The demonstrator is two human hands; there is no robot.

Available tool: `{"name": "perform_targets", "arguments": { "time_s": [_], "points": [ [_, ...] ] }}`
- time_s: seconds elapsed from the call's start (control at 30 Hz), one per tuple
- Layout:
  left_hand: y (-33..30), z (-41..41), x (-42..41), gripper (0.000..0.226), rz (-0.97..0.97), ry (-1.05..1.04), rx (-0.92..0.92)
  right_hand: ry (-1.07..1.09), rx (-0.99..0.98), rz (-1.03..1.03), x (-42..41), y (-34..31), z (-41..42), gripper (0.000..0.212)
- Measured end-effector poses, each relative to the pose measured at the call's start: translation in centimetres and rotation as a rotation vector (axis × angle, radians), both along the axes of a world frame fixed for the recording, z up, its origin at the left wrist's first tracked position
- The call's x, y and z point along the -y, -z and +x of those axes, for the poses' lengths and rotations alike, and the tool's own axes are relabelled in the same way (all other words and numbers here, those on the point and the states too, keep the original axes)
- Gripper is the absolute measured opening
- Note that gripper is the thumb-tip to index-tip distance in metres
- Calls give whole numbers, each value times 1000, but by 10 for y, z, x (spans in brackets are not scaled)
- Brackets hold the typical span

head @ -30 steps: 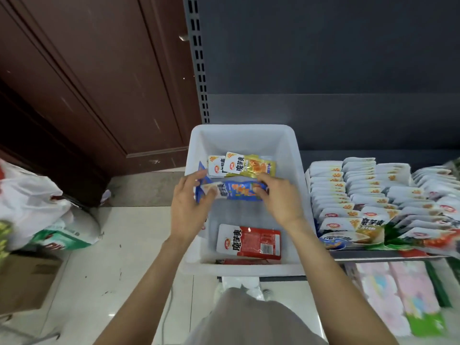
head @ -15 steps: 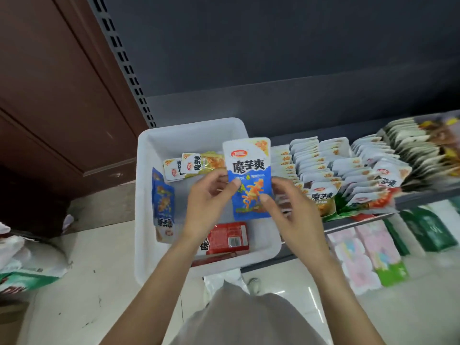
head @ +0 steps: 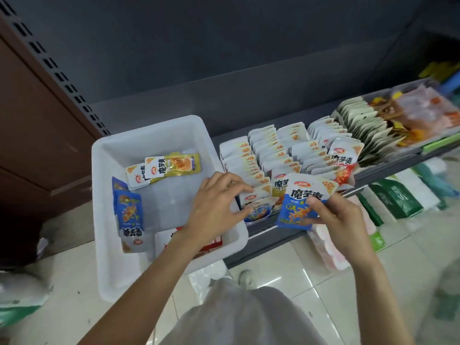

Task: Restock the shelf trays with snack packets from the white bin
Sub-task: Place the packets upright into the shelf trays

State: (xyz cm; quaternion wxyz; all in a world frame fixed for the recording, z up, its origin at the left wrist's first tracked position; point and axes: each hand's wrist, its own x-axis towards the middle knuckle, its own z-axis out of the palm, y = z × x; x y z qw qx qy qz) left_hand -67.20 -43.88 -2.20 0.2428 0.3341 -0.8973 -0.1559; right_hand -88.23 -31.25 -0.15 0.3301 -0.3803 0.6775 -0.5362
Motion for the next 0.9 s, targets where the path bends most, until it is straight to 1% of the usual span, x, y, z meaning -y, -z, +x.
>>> {"name": "perform_targets", "arguments": {
  "time_s": [0.03, 0.07, 0.1, 0.17, 0.27, 0.43, 0.47, 0.53, 0.57, 0.6, 0.63, 0.67, 0.7, 0.8, 0.9],
  "points": [
    [4, -2, 1, 29, -18, -8, 18, -18, 38, -34, 2, 2, 4, 16],
    [7, -4, 4, 24, -33, -15, 25, -38, 34, -57, 6, 5, 9, 22],
    [10, -6, 6, 21, -47, -27, 29, -82, 11, -70, 11, 7, 14, 22],
    [13, -10, 13, 17, -40, -63, 47, -189, -7, -84, 22, 17, 24, 9],
    [12, -11, 22, 12, 4, -103, 83, -254, -20, -70, 38, 37, 29, 13],
    [11, -11, 22, 12, 14, -108, 90, -307, -75, -27, 43, 67, 28, 15],
    [11, -10, 22, 12, 19, -110, 88, -321, -117, -5, 42, 71, 27, 16],
    [12, -10, 22, 13, 28, -110, 87, -340, -229, 45, 39, 76, 26, 23],
    [12, -10, 22, 13, 33, -104, 89, -326, -326, 40, 38, 78, 25, 27],
    [11, -10, 22, 13, 32, -91, 94, -298, -463, 12, 39, 79, 25, 29],
    [11, -9, 22, 12, 26, -74, 97, -267, -618, -16, 40, 80, 25, 28],
    [11, -9, 22, 12, 18, -59, 99, -236, -734, -32, 43, 82, 24, 27],
    [12, -7, 22, 13, 14, -50, 98, -208, -786, -30, 46, 83, 25, 26],
    [11, -4, 22, 12, 16, -52, 82, -171, -766, 6, 50, 89, 28, 23],
    [9, -4, 23, 12, 46, -53, 69, -189, -794, 28, 49, 93, 28, 23]
  ]
}}
